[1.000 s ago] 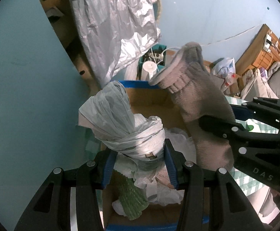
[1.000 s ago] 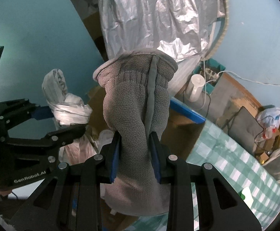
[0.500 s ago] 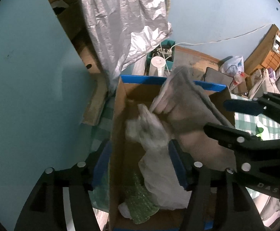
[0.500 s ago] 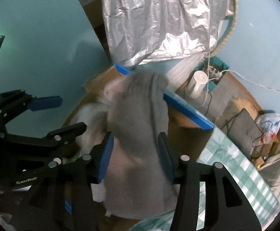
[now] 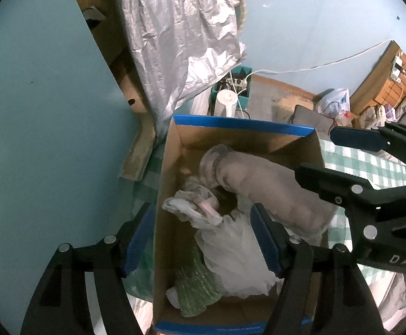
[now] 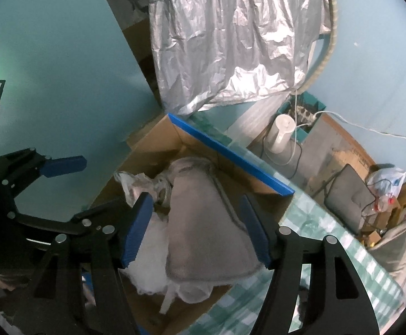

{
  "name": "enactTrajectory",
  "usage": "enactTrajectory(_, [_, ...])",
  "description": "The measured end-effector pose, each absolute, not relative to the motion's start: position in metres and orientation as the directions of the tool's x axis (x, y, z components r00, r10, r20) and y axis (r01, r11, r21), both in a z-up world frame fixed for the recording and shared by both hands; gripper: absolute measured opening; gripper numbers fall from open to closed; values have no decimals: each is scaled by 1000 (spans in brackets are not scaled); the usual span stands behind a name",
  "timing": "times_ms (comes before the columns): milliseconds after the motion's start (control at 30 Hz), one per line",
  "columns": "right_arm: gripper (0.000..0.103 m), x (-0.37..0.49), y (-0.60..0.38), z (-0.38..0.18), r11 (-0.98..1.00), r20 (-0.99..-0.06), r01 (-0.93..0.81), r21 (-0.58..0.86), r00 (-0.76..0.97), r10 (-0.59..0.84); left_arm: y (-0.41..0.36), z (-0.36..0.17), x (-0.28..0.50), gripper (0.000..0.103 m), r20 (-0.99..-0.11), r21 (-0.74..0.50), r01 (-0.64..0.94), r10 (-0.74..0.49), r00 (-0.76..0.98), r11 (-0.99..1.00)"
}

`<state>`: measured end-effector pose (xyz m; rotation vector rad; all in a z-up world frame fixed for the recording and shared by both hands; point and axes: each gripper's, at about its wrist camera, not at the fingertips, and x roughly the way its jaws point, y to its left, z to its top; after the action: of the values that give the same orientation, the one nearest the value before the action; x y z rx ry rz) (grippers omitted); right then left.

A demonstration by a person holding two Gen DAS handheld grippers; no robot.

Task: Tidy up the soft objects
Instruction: 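Open the right tool dropping the grey sock while the left tool drops the bag bundle into the box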

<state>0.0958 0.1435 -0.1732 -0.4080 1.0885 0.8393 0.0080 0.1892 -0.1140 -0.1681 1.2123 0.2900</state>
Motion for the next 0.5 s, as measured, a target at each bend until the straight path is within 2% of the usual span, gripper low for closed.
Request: enactTrajectory(500, [69, 83, 94, -153, 676, -882, -732, 85, 261, 393, 158, -98, -11, 72, -931, 45, -307, 151, 332, 951])
